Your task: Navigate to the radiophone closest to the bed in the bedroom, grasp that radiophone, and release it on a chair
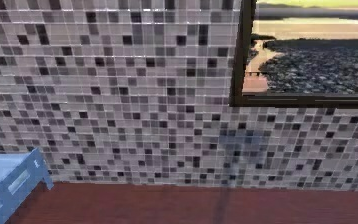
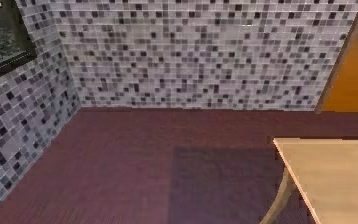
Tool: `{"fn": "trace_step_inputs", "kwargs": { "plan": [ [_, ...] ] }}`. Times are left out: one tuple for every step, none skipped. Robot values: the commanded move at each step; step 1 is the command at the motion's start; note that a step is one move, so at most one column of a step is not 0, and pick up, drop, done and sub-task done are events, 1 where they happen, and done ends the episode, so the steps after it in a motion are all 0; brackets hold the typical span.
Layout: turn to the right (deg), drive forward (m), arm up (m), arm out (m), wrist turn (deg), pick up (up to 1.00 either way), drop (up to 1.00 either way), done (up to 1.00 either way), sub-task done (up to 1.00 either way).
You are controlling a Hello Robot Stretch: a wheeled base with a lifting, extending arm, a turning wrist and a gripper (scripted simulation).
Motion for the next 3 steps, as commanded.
{"fn": "trace_step_inputs", "kwargs": {
  "plan": [
    [-45.0,0.00,0.00,0.00,0.0,0.00,0.00,0.00,0.00],
    [-36.0,0.00,0.00,0.00,0.0,0.00,0.00,0.00,0.00],
    [0.0,0.50,0.00,0.00,0.0,0.00,0.00,0.00,0.00]
  ]
}}
